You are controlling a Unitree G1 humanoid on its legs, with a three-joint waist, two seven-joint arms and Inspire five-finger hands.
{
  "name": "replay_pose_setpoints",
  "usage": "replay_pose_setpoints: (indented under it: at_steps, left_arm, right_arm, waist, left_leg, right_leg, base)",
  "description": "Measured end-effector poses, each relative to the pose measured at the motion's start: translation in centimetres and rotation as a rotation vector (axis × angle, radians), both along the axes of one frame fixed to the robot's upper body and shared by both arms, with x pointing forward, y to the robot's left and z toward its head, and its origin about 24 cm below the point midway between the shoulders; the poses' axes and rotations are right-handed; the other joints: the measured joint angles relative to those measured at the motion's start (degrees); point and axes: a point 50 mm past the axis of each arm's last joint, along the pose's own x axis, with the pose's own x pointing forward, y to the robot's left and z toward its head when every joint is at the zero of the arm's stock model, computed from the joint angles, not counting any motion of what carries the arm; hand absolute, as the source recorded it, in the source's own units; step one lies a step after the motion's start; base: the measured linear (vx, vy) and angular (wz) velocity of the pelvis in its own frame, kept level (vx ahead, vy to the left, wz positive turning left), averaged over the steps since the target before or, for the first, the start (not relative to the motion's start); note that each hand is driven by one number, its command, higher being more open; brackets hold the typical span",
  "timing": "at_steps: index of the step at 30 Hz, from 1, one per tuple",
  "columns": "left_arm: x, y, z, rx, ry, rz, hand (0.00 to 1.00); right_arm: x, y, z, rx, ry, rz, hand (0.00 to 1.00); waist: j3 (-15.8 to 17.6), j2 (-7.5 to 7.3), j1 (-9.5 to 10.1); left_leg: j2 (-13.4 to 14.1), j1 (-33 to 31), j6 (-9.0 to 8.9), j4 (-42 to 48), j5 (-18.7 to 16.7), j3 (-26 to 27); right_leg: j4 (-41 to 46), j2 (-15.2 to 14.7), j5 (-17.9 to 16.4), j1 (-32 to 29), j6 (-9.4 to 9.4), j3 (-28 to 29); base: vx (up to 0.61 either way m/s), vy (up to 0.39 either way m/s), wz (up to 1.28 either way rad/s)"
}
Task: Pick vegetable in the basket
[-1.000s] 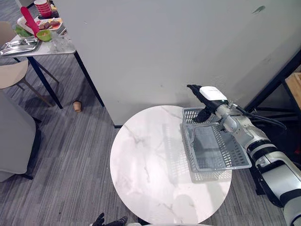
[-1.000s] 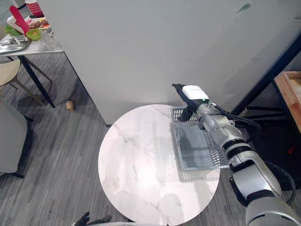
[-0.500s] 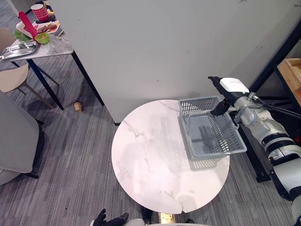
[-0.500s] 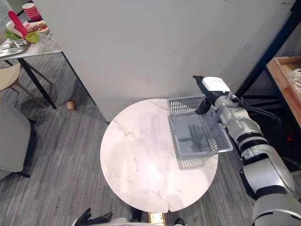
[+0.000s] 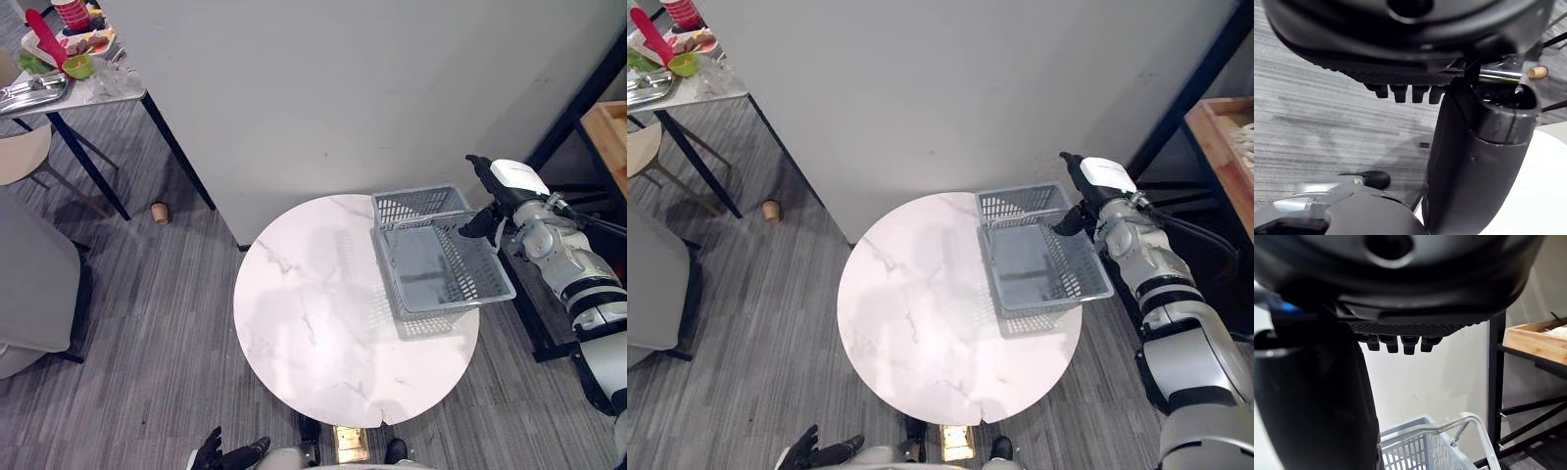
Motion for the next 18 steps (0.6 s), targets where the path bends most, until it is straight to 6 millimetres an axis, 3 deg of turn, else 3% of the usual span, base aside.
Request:
replay_pose_setpoints:
  at_steps: [3, 10, 14, 18]
  left_arm:
    - [0.3, -0.1, 0.1, 0.0, -0.011, -0.011, 1.0]
    - [1.0, -0.5, 0.2, -0.006, -0.036, -0.023, 1.0]
    - [1.4, -0.5, 0.3, -0.006, -0.056, -0.021, 1.0]
    - [2.6, -0.8, 0.5, -0.018, -0.087, -0.016, 1.0]
  right_arm:
    - [0.2, -0.1, 0.3, 0.005, -0.003, -0.011, 1.0]
    - [0.9, -1.2, 3.2, 0.048, -0.073, -0.096, 1.0]
    - [0.8, -2.0, 3.7, 0.072, -0.089, -0.149, 1.0]
    - [0.4, -3.0, 2.4, 0.023, -0.018, -0.205, 1.0]
  waist:
    - [0.1, 0.0, 0.61]
    - [2.7, 1.53, 0.63]
    - [3.8, 1.89, 0.56]
    - [5.9, 2.93, 0.82]
  left_leg:
    - [-0.1, 0.0, -0.02, 0.0, 0.0, -0.3]
    - [-0.1, -1.2, -0.16, 0.0, 0.1, -2.1]
    - [-0.2, -2.6, 0.0, -0.1, 0.3, -3.0]
    - [-0.3, -4.1, -0.21, -0.1, 0.5, -3.5]
  right_leg:
    - [0.2, -0.1, 0.1, 0.0, -0.08, -0.3]
    - [0.8, 0.1, 0.4, -1.0, -0.62, -2.1]
    - [0.9, 0.1, 0.4, -2.2, -0.64, -3.1]
    - [1.2, 0.0, -0.2, -3.6, -1.45, -3.4]
  base:
    - [0.06, -0.018, 0.05]
    - [-0.01, -0.013, 0.08]
    - [-0.06, -0.005, 0.06]
    - [-0.08, -0.004, 0.04]
